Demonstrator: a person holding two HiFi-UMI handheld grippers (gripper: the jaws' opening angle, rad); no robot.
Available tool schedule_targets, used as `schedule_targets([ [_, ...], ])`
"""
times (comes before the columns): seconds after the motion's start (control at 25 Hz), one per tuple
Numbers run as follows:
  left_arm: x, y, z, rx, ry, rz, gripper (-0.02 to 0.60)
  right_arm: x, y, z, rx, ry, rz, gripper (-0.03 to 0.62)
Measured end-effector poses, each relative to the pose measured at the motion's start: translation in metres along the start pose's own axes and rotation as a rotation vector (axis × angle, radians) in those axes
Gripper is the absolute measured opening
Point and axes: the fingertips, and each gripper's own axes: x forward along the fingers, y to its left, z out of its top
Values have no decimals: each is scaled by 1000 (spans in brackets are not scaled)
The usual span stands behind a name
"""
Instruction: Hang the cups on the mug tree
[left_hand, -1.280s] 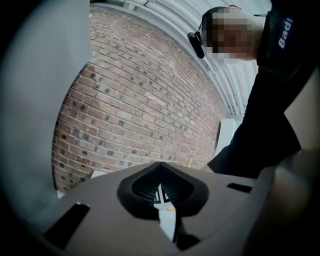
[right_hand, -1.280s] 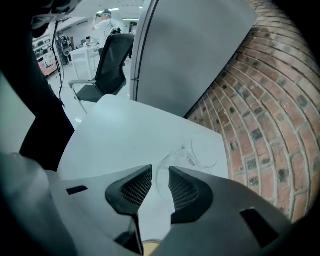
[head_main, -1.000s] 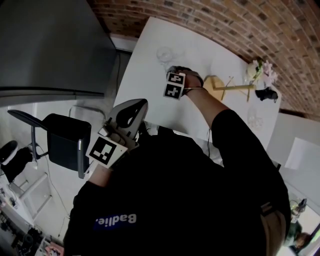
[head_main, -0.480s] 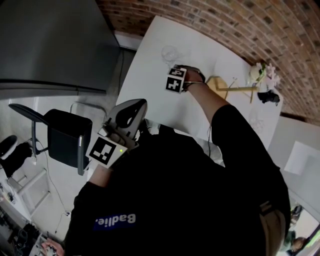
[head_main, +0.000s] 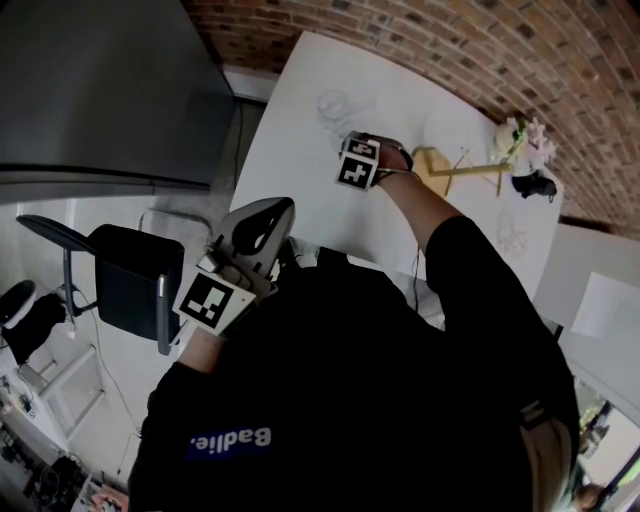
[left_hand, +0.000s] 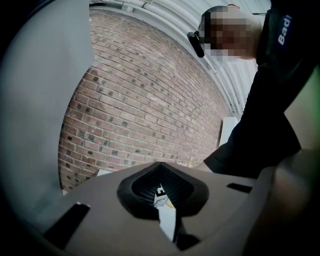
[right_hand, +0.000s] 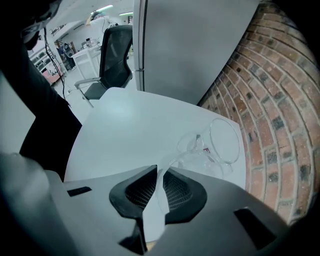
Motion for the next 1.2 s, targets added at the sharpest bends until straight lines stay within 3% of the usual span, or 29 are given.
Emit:
schedule_targets([
  [0.48,15,-14,-3,36,32,-68,0,-66,25,4,190,-262,-105,55],
  [1.2,82,-33,6,168,73,-163,2,-197,47,-6,317,-590,-261,57],
])
